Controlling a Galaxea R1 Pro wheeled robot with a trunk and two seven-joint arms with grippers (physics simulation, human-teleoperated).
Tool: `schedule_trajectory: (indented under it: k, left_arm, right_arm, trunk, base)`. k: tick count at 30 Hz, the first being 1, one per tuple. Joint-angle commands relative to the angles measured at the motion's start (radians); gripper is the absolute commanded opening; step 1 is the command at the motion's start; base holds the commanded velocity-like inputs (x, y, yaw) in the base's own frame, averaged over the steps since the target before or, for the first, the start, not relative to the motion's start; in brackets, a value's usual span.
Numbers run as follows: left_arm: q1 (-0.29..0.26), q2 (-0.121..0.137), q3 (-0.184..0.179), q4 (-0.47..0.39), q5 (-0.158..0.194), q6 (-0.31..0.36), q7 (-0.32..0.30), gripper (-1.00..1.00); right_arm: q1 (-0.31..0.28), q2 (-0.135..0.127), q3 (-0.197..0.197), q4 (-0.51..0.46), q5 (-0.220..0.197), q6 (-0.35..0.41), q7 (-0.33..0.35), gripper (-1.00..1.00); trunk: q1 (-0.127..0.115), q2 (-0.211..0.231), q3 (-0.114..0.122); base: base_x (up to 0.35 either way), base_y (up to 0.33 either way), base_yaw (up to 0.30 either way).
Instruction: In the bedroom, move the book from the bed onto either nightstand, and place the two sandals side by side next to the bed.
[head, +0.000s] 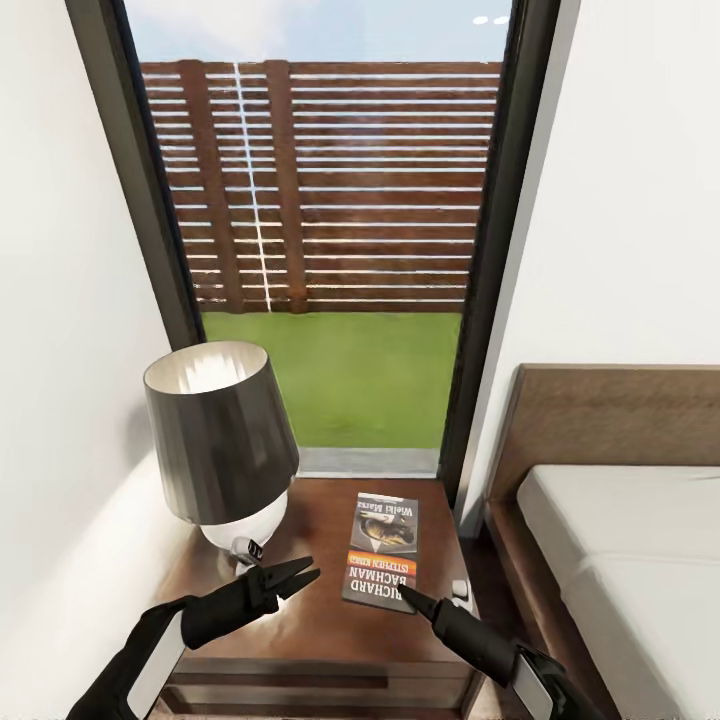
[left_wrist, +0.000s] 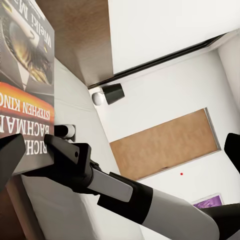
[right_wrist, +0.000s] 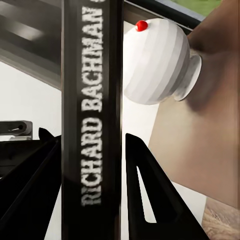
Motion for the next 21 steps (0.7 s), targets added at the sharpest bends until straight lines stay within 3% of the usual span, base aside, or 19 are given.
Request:
schedule_trajectory:
  k: [1,4,18,21]
  left_arm:
    - [-0.001,0.001,-0.003,0.000,0.007,0.009,0.001,1.00]
    - [-0.001,0.001,-0.003,0.000,0.007,0.009,0.001,1.00]
    - [-0.001,0.001,-0.003,0.000,0.007,0.009,0.002,1.00]
    - [-0.001,0.001,-0.003,0.000,0.007,0.009,0.002,1.00]
  right_arm:
    - [-0.001,0.000,-0.002,0.000,-0.003,0.010,0.003,-1.00]
    - [-0.001,0.000,-0.002,0.000,-0.003,0.010,0.002,-1.00]
    - [-0.001,0.000,-0.002,0.000,-0.003,0.010,0.002,-1.00]
    - [-0.001,0.000,-0.002,0.000,-0.003,0.010,0.002,-1.00]
  trunk:
    - [0.000,0.000,-0.001]
    - [0.000,0.000,-0.001]
    - [0.054,-0.098,-0.045]
    - [0.054,-0.098,-0.045]
  base:
    - [0.000,0.000,0.000]
    - [0.000,0.000,0.000]
    - [0.000,0.000,0.000]
    - [0.000,0.000,0.000]
